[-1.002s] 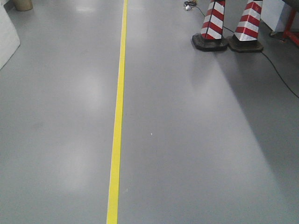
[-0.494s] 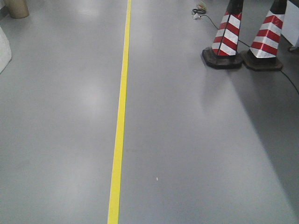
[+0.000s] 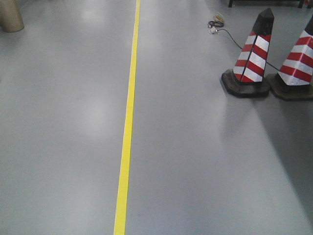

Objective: Move and align brake pads A on conveyor
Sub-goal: 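Drive along the yellow floor line to the black conveyor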

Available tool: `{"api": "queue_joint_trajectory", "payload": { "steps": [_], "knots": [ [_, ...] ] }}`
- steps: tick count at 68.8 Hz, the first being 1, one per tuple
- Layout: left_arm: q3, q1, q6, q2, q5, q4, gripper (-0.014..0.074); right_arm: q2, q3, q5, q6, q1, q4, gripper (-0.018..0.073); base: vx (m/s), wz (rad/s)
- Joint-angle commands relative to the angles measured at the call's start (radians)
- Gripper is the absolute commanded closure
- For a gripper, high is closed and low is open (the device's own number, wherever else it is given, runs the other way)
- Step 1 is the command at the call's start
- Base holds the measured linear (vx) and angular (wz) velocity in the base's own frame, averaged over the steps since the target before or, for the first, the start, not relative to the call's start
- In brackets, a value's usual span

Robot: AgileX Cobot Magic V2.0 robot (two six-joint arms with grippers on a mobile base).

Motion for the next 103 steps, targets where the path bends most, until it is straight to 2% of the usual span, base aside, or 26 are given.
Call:
{"api": "queue_joint_trajectory", "payload": {
  "steps": [1, 55, 103],
  "knots": [
    [-0.031, -0.003, -0.01, 0.002, -0.09, -0.011, 0.0603, 0.009, -0.028, -0.099, -0.011, -0.001, -0.006, 0.0565, 0.76, -0.01],
    [-0.031, -0.003, -0.01, 0.002, -0.091, -0.011, 0.0603, 0.009, -0.028, -0.097, -0.011, -0.001, -0.006, 0.0565, 0.71, -0.01],
    [-0.031, -0.003, -0.01, 0.002, -0.092, -0.011, 0.0603, 0.009, -0.028, -0.096, -0.011, -0.001, -0.006, 0.0565, 0.56, -0.02]
  ]
}}
